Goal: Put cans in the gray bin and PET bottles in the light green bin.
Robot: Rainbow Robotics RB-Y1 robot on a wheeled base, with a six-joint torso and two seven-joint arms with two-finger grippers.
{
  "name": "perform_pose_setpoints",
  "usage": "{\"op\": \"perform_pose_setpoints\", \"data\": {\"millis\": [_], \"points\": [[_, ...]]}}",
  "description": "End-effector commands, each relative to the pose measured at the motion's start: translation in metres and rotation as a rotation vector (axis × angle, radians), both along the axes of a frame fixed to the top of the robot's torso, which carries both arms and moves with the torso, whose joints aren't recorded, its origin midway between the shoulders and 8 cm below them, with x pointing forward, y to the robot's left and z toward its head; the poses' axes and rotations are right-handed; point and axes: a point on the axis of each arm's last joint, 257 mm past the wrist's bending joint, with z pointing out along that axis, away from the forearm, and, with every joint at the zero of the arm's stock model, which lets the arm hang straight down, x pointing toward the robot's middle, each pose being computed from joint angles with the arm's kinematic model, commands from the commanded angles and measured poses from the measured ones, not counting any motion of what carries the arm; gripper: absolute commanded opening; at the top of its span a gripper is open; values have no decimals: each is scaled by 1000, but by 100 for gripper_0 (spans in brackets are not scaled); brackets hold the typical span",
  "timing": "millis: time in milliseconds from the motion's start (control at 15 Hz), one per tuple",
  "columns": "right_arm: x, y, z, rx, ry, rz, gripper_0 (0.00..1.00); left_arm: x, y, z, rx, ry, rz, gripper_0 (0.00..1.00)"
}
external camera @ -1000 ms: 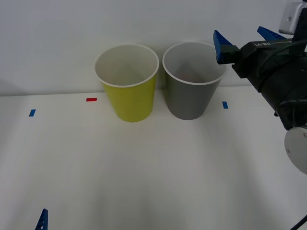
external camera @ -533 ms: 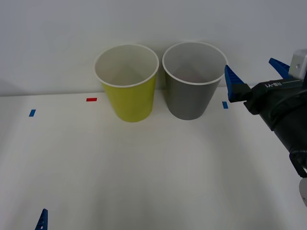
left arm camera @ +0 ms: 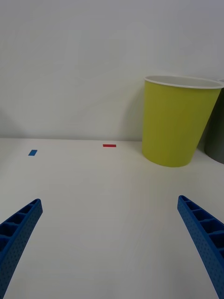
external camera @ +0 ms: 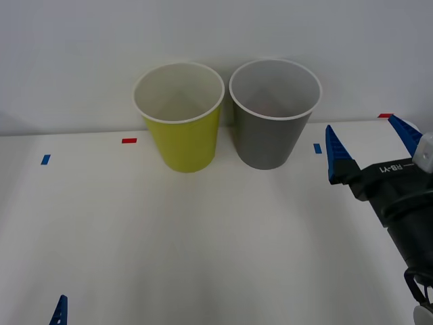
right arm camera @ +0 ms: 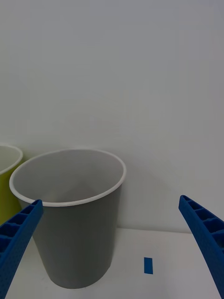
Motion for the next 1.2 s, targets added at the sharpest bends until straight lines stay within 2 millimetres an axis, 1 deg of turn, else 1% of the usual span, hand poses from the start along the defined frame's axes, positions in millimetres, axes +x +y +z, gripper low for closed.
{"op": "perform_pose_setpoints", "data": {"millis": [67,200,333,400,533,800,867,933,1067,1200], "points": [[-22,-12,-48,-40,3,-25,100,0,0,0,0,0,0,100],[-41,-23,-63,-28,22,-50,100,0,0,0,0,0,0,100],[-49,-30,-70,-12,35,-77,100,0,0,0,0,0,0,100],[-59,-35,-77,-3,41,-104,100,0,0,0,0,0,0,100],[-75,-41,-81,10,36,-126,100,0,0,0,0,0,0,100],[-101,-60,-90,-10,52,-163,100,0,0,0,0,0,0,100],[-108,-64,-96,-11,58,-167,100,0,0,0,0,0,0,100],[-117,-67,-106,-14,50,-162,100,0,0,0,0,0,0,100],[-130,-67,-116,-27,55,-146,100,0,0,0,0,0,0,100],[-143,-56,-123,-4,78,-109,100,0,0,0,0,0,0,100]]}}
